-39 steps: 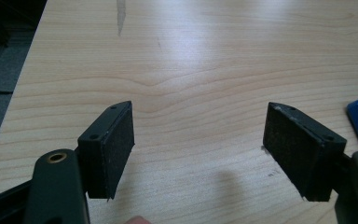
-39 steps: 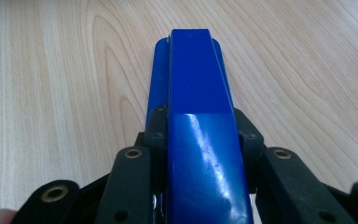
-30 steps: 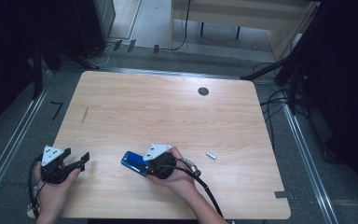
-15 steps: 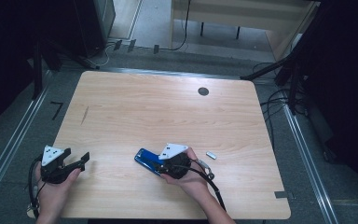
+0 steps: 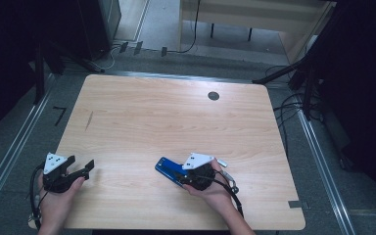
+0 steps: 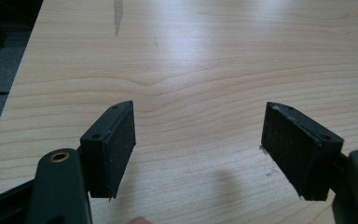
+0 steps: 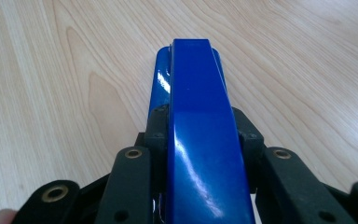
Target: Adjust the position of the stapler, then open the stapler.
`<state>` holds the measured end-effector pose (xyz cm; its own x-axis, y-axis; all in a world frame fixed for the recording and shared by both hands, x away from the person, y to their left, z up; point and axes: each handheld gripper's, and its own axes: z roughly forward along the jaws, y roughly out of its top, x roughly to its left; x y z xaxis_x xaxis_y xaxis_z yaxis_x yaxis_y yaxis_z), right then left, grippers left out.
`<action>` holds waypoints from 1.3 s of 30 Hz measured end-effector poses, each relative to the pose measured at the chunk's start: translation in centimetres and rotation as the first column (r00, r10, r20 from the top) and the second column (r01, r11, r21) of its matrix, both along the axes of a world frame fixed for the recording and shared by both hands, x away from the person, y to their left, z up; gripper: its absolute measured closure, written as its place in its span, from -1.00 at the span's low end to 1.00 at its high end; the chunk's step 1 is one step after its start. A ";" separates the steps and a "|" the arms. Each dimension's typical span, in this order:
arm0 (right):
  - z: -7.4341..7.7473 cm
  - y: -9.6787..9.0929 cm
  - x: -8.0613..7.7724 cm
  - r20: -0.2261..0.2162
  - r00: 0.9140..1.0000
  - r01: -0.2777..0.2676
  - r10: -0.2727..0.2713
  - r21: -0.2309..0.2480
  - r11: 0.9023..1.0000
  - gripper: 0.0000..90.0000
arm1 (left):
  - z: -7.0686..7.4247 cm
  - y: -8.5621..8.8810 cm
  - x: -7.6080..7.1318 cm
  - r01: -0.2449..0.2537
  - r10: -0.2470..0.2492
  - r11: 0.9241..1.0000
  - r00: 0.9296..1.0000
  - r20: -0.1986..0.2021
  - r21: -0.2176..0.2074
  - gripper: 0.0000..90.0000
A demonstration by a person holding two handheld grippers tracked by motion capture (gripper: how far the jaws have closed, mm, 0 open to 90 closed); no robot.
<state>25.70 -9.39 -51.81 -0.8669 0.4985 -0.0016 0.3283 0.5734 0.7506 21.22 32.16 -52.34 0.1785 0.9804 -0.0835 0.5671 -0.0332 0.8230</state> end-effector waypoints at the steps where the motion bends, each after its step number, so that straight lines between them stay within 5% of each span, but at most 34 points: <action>1: 0.0 -0.6 -0.2 0.000 1.000 0.000 0.000 -0.004 1.000 0.48 | 0.0 0.0 0.0 0.003 -0.003 1.000 1.000 -0.004 -0.001 -0.41; 10: -0.3 -2.7 -1.0 0.002 1.000 0.007 -0.007 0.009 1.000 0.48 | 0.0 0.1 -0.1 0.014 -0.014 1.000 1.000 0.006 -0.015 -0.39; 13: -0.7 -3.1 -1.3 0.015 1.000 0.021 -0.021 0.036 0.999 0.47 | 0.0 -0.2 -0.1 0.065 -0.065 0.998 0.998 0.001 -0.008 -0.34; 15: -0.8 -3.1 -1.5 0.022 0.999 0.031 -0.032 0.045 0.999 0.44 | 0.0 -0.6 -0.2 0.086 -0.086 0.996 0.996 0.011 0.019 -0.25; 16: -0.7 -3.5 -1.7 0.015 0.999 0.047 -0.048 0.102 0.994 0.13 | 0.1 -0.7 -0.2 0.095 -0.096 0.995 0.995 0.018 0.026 -0.20; 17: -0.5 -3.8 -1.7 0.009 0.998 0.064 -0.066 0.132 0.989 0.07 | 0.3 -1.1 -0.4 0.112 -0.112 0.994 0.993 0.024 -0.001 -0.16; 20: 0.3 -5.1 -2.3 0.023 0.992 0.114 -0.121 0.188 0.975 0.06 | 0.7 -2.4 -0.6 0.155 -0.154 0.988 0.987 0.046 -0.014 0.13; 25: 0.6 -6.7 -3.5 0.049 0.991 0.115 -0.127 0.200 0.973 0.18 | 1.2 -5.3 -0.9 0.229 -0.227 0.973 0.972 0.065 -0.022 0.53; 27: 0.6 -7.7 -4.5 0.052 0.986 0.144 -0.158 0.213 0.966 0.16 | 1.5 -7.8 -1.1 0.302 -0.299 0.953 0.952 0.067 -0.032 0.67; 28: 0.6 -7.7 -4.5 0.052 0.986 0.144 -0.158 0.213 0.966 0.16 | 1.5 -7.8 -1.1 0.302 -0.299 0.953 0.952 0.067 -0.032 0.72; 29: 0.4 -8.5 -4.9 0.036 0.982 0.170 -0.184 0.239 0.956 0.19 | 1.6 -9.5 -1.0 0.360 -0.356 0.932 0.932 0.070 -0.050 0.74; 30: 0.4 -8.5 -4.9 0.036 0.982 0.170 -0.184 0.239 0.956 0.19 | 1.6 -9.5 -1.0 0.360 -0.356 0.932 0.932 0.070 -0.050 0.76; 37: 0.2 -9.2 -5.3 -0.015 0.978 0.206 -0.209 0.261 0.943 0.42 | 1.1 -16.0 -0.6 0.493 -0.493 0.870 0.870 0.021 0.003 1.00; 39: 0.2 -9.2 -5.3 -0.026 0.978 0.206 -0.205 0.248 0.947 0.46 | 1.0 -17.1 -0.3 0.507 -0.507 0.862 0.862 0.013 -0.007 1.00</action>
<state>20.38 -18.61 -51.65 -0.7456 0.6505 0.1447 0.4195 0.2894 0.8604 20.90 15.09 -51.32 0.6518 0.7532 -0.0881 0.4653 -0.3055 0.8308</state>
